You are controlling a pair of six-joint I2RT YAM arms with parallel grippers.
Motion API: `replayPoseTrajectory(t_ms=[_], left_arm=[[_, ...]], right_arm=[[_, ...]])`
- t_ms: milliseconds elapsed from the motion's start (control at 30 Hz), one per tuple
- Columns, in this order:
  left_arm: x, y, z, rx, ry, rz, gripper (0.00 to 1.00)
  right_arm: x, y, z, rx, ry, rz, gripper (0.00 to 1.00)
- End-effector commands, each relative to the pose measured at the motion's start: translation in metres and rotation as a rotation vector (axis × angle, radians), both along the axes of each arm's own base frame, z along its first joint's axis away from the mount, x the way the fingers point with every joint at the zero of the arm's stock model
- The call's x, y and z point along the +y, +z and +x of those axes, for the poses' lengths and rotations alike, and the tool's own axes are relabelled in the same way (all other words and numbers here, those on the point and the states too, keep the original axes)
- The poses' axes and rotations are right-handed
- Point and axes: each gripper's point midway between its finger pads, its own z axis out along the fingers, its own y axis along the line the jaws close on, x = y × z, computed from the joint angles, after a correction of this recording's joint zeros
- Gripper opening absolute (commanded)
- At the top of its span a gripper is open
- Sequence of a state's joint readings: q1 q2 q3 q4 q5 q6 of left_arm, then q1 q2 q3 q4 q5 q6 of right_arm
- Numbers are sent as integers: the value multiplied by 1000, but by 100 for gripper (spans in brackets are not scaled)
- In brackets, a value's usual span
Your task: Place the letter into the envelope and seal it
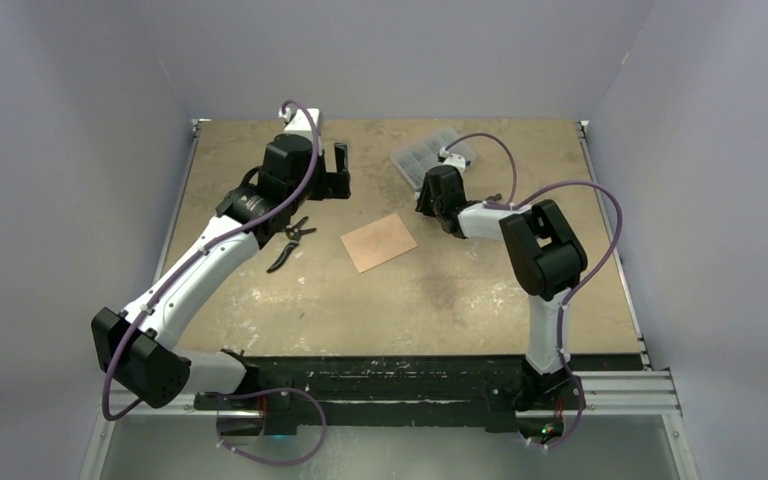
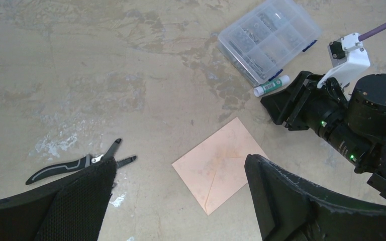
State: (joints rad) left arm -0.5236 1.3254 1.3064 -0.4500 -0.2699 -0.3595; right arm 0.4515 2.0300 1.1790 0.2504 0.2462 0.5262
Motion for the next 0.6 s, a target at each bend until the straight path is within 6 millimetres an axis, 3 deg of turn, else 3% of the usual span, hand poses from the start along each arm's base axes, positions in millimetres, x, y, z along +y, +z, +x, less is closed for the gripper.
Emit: replayPoseTrajectory(t_ms=[0, 167, 333, 467, 567], left_arm=[[7, 14, -3, -18, 37, -31, 99], [12, 14, -7, -17, 51, -23, 99], [25, 20, -13, -36, 96, -5, 99], [39, 30, -24, -62, 130, 3, 99], [55, 39, -35, -91, 174, 9, 99]], right_arm=[[2, 17, 11, -52, 6, -20, 38], [5, 38, 3, -73, 43, 2, 39], [2, 62, -18, -66, 83, 15, 44], [-15, 85, -38, -79, 60, -13, 49], [-37, 122, -54, -137, -1, -32, 56]])
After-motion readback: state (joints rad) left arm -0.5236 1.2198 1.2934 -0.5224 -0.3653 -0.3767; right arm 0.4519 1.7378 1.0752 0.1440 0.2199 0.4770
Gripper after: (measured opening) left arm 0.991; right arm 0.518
